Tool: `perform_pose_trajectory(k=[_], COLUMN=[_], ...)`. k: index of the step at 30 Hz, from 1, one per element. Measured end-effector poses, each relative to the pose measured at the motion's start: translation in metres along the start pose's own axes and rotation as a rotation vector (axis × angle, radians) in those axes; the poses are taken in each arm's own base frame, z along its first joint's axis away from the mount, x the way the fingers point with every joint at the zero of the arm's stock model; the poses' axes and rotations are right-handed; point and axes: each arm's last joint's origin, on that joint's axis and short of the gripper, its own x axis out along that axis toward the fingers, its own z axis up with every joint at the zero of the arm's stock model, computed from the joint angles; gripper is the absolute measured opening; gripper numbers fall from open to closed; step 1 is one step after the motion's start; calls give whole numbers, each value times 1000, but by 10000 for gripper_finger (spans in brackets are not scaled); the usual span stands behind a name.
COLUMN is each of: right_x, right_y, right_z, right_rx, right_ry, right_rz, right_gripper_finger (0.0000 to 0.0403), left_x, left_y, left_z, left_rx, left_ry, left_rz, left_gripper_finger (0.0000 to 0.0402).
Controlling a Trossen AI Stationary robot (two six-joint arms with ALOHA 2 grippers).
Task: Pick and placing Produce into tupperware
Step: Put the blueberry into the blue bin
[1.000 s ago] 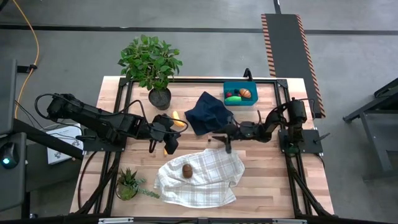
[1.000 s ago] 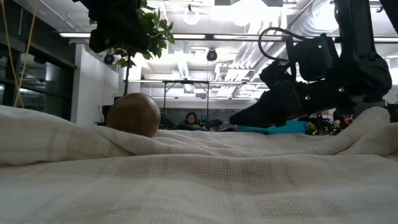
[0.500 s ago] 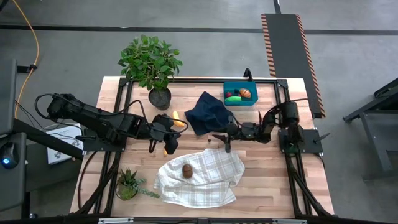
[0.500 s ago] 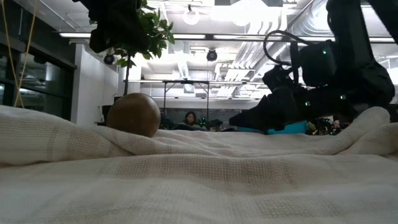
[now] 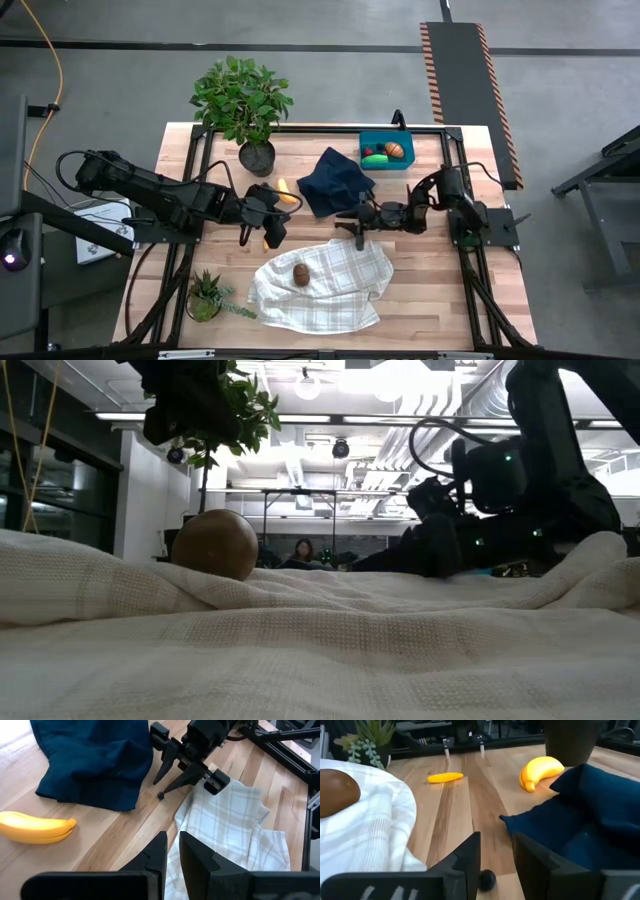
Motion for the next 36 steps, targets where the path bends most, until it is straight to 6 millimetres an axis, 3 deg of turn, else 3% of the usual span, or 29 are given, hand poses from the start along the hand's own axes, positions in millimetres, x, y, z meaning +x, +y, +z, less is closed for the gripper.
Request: perform_pose_trajectory(k=[8,20,36], right_x=[5,4,3], right_y=[1,0,0], right_z=[-1,-10,-14], right_rx=[6,7,-23], right_ry=[26,109,165], right_rz=[7,13,5], right_gripper_finger=[108,182,151], left_x=[0,0,0], left_y=[0,0,0], left_z=[0,0,0], left_rx=[14,24,23], left_ry=[4,5,3], left_rz=[-1,0,-1], left_gripper_finger=[40,40,40])
